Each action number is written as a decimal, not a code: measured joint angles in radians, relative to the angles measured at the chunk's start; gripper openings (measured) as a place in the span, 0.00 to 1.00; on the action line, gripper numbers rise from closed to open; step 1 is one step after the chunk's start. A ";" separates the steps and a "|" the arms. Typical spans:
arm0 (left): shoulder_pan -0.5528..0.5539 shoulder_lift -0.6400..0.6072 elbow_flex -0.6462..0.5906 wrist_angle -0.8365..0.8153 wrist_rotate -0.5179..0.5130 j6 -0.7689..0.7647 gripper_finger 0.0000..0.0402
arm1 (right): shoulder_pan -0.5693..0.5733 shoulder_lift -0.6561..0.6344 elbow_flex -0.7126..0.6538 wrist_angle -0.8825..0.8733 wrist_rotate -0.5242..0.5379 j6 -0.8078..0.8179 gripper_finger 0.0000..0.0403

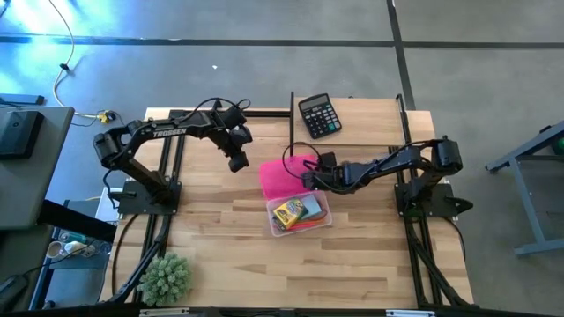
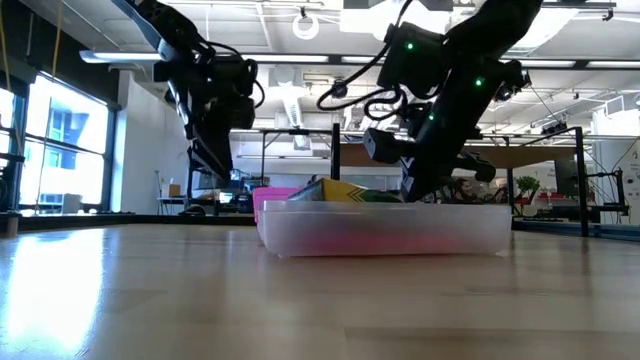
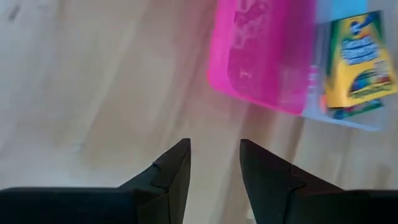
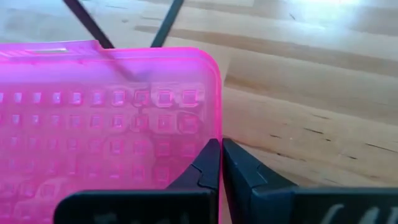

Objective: Pack school essentials
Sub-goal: Close the supply box

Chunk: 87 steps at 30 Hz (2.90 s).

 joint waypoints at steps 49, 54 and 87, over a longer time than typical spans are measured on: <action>-0.211 0.000 0.000 0.238 0.207 -0.256 0.31 | 0.163 0.000 0.000 0.080 0.284 -0.166 0.00; -0.178 0.000 0.000 0.235 0.157 -0.279 0.31 | 0.167 0.000 0.000 0.080 0.284 -0.166 0.00; -0.185 -0.003 0.092 0.162 0.015 -0.135 0.48 | 0.167 0.000 0.000 0.079 0.269 -0.027 0.00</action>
